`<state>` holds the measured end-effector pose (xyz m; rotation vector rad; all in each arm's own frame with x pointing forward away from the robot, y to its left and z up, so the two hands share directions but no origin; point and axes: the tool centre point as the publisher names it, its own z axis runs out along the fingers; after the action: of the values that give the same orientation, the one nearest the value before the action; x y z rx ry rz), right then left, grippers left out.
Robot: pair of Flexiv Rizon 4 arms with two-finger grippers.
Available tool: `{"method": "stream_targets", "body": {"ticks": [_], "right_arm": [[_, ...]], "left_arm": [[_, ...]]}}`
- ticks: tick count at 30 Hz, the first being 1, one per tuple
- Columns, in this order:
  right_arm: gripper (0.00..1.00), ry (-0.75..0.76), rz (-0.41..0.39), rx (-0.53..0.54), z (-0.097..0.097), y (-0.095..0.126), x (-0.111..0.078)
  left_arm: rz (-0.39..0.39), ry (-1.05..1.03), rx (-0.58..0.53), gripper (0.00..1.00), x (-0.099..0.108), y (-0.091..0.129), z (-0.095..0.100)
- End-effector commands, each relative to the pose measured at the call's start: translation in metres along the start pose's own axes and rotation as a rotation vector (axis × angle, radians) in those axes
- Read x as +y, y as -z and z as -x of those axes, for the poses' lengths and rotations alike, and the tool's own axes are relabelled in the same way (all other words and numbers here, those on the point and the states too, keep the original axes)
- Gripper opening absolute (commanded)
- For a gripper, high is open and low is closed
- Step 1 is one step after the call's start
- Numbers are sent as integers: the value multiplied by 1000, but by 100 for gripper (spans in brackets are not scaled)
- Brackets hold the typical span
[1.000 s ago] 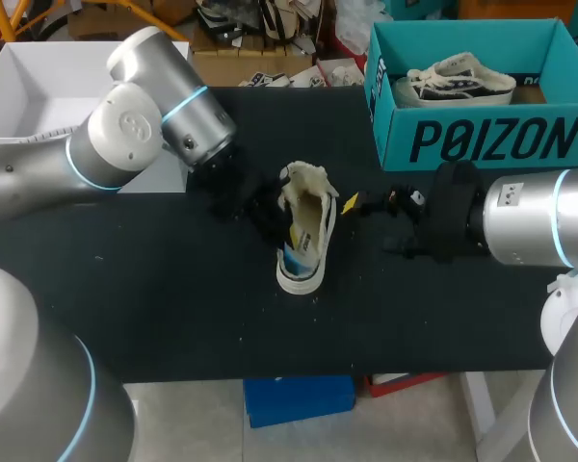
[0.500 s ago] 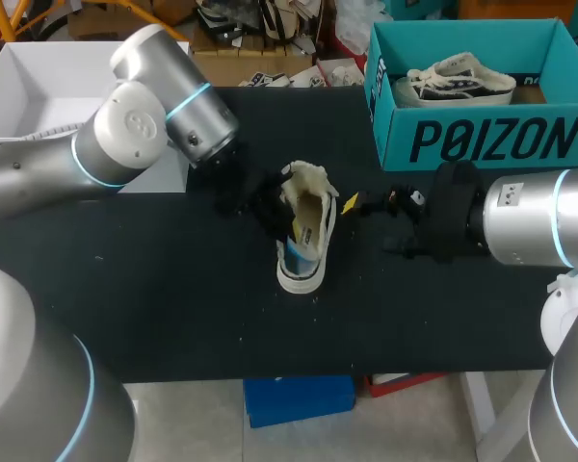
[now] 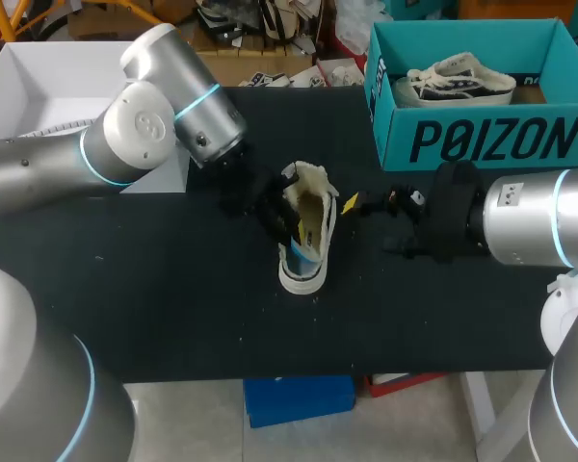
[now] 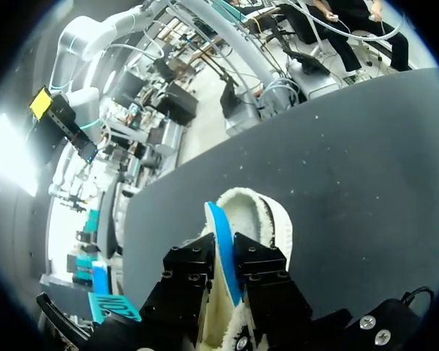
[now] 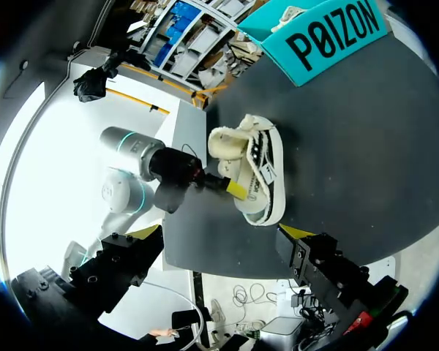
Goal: Take the shoe out of the shoebox, open the shoe tongue, remove and reinsert the insole, then place the shoe into the shoebox
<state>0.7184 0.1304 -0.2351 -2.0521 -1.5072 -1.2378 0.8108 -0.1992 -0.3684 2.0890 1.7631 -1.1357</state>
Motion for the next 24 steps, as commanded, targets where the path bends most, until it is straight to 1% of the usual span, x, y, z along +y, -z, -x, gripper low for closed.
{"method": "stream_targets", "body": {"ticks": [1,2,3,4,7,9,12,13,15,18,21,23,24], "right_arm": [[100,1,-7,5,2,4,1],[100,1,-7,5,2,4,1],[100,1,-7,5,2,4,1],[100,1,-7,5,2,4,1],[100,1,-7,5,2,4,1],[100,1,-7,5,2,4,1],[100,1,-7,5,2,4,1],[100,1,-7,5,2,4,1],[100,1,-7,5,2,4,1],[100,1,-7,5,2,4,1],[100,1,-7,5,2,4,1],[100,1,-7,5,2,4,1],[100,1,-7,5,2,4,1]], "left_arm": [[-12,3,23,55,-4,1,2],[-14,3,26,72,-7,1,1],[-17,4,27,77,-10,2,1],[-22,6,28,79,-13,4,0],[-26,8,29,78,-19,8,-1],[-23,9,25,75,-21,11,-1],[-18,9,25,62,-23,12,-1],[-18,9,27,54,-24,12,0],[-20,9,35,45,-26,10,0],[-28,7,53,37,-28,8,0],[-32,6,75,34,-29,7,-1],[-37,5,100,27,-30,6,-2],[-41,5,111,21,-30,6,-3]]}}
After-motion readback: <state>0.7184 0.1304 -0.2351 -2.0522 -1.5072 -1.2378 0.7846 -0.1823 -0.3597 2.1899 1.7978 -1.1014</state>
